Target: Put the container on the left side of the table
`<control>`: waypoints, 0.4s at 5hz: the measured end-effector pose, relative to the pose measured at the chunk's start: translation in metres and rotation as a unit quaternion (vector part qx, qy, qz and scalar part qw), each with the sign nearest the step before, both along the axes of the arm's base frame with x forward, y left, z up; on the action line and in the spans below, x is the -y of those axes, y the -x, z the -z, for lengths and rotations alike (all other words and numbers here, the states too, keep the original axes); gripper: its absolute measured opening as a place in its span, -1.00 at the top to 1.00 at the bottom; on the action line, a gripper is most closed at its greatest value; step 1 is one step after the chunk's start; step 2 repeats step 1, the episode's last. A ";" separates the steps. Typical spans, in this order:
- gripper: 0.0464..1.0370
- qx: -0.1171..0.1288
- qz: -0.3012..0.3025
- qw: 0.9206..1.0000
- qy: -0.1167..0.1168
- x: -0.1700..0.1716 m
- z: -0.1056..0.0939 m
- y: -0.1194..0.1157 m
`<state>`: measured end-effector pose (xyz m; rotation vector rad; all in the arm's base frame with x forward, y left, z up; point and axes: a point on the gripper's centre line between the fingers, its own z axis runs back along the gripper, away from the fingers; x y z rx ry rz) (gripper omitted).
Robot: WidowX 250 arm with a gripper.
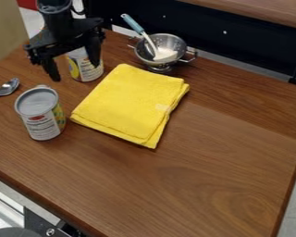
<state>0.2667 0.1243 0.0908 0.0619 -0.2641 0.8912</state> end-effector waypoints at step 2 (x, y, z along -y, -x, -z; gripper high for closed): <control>-0.92 -0.018 0.100 0.995 -0.005 0.008 0.001 -0.009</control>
